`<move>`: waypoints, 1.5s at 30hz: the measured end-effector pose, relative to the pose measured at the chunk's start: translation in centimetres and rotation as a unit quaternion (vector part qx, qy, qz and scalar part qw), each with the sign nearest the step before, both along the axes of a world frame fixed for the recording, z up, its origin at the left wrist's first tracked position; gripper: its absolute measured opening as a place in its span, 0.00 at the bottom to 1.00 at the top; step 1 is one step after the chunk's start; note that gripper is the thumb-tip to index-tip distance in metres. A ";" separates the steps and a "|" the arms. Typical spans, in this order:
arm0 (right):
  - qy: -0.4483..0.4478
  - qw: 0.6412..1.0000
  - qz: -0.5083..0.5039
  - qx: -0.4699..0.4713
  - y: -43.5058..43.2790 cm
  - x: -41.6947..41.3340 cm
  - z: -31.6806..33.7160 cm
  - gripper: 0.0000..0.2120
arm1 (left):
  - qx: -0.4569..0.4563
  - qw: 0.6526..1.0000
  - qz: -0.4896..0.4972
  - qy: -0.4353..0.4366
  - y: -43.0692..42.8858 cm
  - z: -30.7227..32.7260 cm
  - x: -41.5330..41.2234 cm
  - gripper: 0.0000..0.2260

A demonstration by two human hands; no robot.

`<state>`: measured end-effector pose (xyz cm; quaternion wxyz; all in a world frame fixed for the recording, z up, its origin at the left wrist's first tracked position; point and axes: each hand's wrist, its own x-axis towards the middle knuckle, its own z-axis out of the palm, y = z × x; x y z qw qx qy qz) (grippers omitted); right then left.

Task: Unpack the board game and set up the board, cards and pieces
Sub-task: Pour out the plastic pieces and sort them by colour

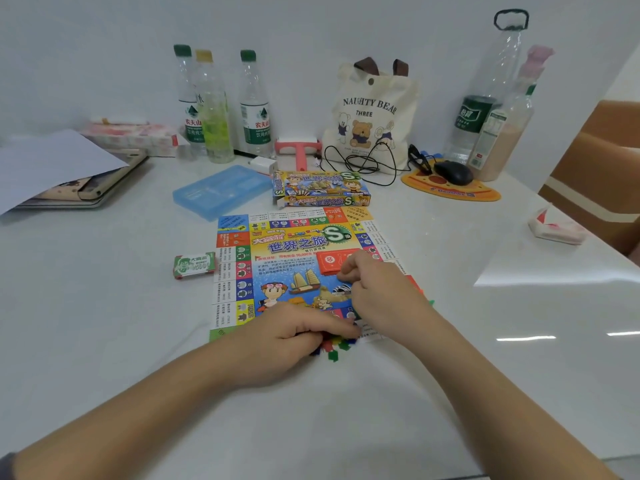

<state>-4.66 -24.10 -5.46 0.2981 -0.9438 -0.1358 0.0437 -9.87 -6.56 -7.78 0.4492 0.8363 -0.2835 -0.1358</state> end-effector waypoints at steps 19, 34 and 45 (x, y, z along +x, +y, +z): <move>0.013 1.000 -0.013 -0.004 0.3 0.1 0.1 0.15 | -0.058 0.992 0.106 0.045 0.9 1.0 0.4 0.22; 0.009 1.000 -0.013 -0.006 0.1 0.4 -0.2 0.14 | 0.223 0.946 0.142 -0.190 4.4 -0.4 -0.5 0.27; 0.006 1.000 -0.012 -0.011 0.3 0.5 -0.4 0.14 | 0.294 0.928 -0.040 -0.224 4.8 -0.4 -2.9 0.28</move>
